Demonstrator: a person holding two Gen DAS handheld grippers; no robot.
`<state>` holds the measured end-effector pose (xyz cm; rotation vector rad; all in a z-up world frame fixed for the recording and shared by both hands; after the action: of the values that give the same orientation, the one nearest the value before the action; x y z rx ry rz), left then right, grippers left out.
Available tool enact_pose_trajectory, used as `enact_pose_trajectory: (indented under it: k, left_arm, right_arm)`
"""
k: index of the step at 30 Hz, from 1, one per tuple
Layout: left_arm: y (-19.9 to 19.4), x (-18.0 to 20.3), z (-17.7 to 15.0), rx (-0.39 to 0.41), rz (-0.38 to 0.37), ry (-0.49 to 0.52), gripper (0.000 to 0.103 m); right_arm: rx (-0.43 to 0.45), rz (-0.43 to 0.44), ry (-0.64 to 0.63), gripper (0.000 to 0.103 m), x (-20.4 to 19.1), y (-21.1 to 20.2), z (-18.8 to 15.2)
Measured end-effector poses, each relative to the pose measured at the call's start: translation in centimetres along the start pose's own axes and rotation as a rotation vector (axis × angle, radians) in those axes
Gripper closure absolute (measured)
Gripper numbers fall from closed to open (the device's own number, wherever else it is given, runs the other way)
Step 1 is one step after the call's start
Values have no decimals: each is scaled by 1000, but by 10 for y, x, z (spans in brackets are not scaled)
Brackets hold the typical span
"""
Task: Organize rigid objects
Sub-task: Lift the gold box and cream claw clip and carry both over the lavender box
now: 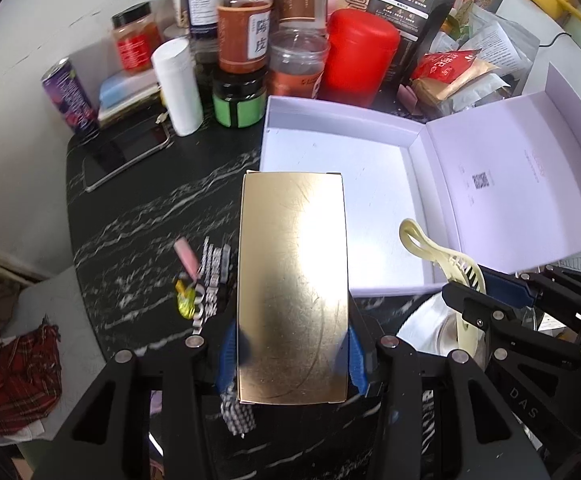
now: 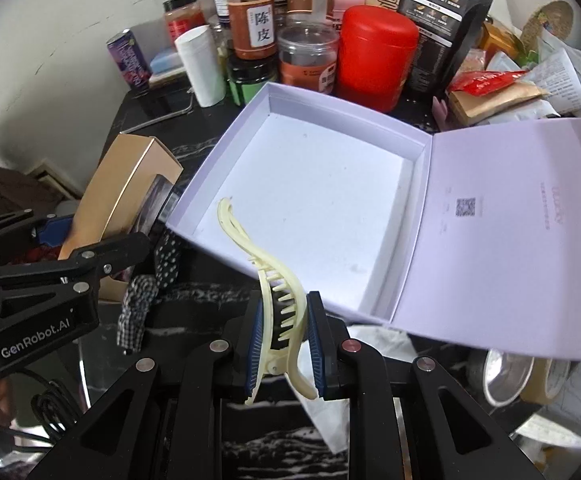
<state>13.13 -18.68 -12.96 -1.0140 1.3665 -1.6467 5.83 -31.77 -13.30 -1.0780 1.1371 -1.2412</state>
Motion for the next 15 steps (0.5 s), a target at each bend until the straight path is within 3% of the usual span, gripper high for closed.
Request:
enact_pose_trajectory:
  k: [15]
  left_arm:
    - [24,21,67,32,-30,43,59]
  right_arm:
    - [28,-40,56,82,43,14,56]
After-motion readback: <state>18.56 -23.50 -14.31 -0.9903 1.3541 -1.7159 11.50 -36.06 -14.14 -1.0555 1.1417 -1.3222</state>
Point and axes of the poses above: each gripper's, at about its wrist camera, not at the fingertips, and y roughly the way its jaws point, x to its right, z to its top, the point moved 3 cm from there along y, roughly the way its jaws point, and after that the axes turned 15 degrees about -x, right-handed, at the moved point
